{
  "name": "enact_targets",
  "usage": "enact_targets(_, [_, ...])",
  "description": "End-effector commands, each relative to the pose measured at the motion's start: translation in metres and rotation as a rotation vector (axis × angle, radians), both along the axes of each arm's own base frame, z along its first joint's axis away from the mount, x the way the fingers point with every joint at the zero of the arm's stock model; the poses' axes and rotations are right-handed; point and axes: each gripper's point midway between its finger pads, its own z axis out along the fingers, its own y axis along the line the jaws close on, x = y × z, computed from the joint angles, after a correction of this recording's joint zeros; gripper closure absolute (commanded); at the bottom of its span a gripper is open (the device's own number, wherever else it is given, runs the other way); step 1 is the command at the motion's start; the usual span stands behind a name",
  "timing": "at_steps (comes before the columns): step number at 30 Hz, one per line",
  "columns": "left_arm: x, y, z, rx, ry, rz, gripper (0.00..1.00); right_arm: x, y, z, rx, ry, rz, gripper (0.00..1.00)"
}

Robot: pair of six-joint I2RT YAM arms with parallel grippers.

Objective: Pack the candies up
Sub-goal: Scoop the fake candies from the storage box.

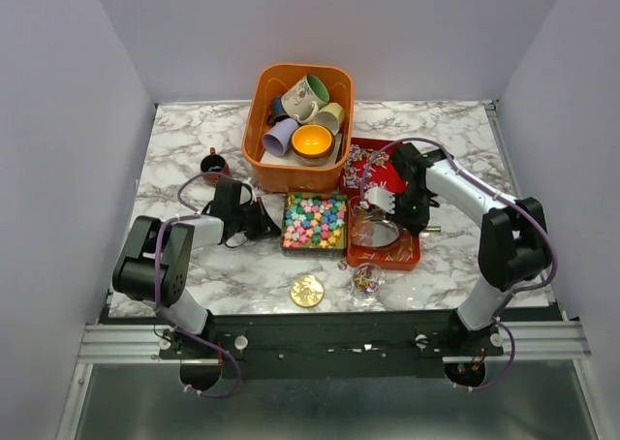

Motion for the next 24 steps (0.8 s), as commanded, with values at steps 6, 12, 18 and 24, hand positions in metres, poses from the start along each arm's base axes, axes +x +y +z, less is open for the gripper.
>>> enact_targets(6, [-0.002,-0.003,0.001,0.039,-0.006,-0.082,0.91,0.040,0.048,0.015,0.426,-0.212,0.070,0.99])
enact_targets(12, [0.001,0.005,0.016,0.024,-0.050,-0.147,0.86,0.041,0.044,0.027,0.529,-0.223,0.044,0.99])
enact_targets(18, [-0.007,0.009,0.026,-0.029,-0.080,-0.222,0.76,0.037,0.033,0.030,0.575,-0.250,0.029,0.99])
enact_targets(24, [-0.004,0.010,0.035,-0.051,-0.134,-0.257,0.68,0.023,0.029,0.023,0.595,-0.266,0.041,1.00])
